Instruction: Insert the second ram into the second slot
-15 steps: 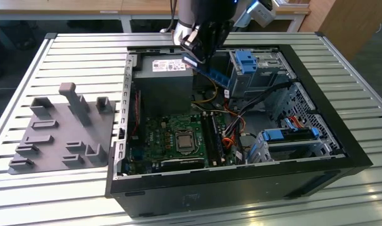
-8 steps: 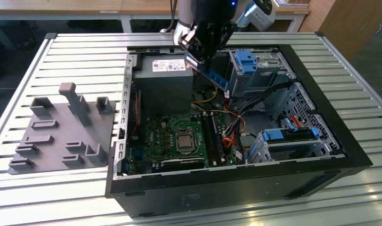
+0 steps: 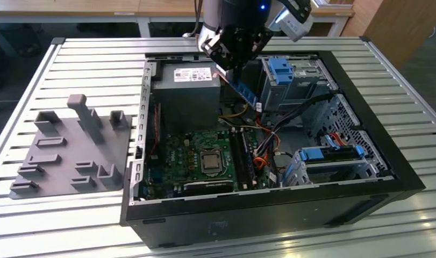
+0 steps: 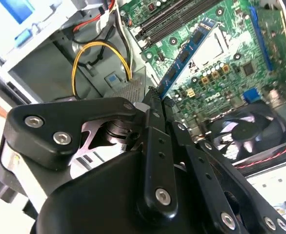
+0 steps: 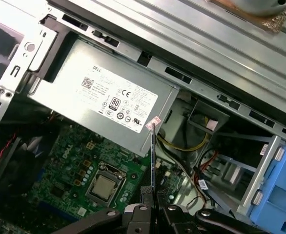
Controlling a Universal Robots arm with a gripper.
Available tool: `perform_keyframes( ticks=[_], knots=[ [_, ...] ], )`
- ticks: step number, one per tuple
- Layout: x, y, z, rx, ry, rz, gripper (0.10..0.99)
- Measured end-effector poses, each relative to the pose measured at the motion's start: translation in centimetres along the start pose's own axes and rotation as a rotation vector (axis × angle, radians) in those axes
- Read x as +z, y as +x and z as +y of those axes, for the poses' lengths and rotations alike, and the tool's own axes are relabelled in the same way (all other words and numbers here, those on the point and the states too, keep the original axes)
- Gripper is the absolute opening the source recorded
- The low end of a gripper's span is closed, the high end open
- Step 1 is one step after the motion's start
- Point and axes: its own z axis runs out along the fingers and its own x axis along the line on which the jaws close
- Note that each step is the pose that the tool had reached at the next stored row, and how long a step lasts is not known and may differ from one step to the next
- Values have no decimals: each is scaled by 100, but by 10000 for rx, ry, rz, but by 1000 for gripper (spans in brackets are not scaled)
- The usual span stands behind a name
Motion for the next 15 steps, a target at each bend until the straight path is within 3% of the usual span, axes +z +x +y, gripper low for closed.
perform_keyframes(
  ticks=[15],
  knots=[
    [78, 1, -3, 2725, 46, -103, 137]
  ],
)
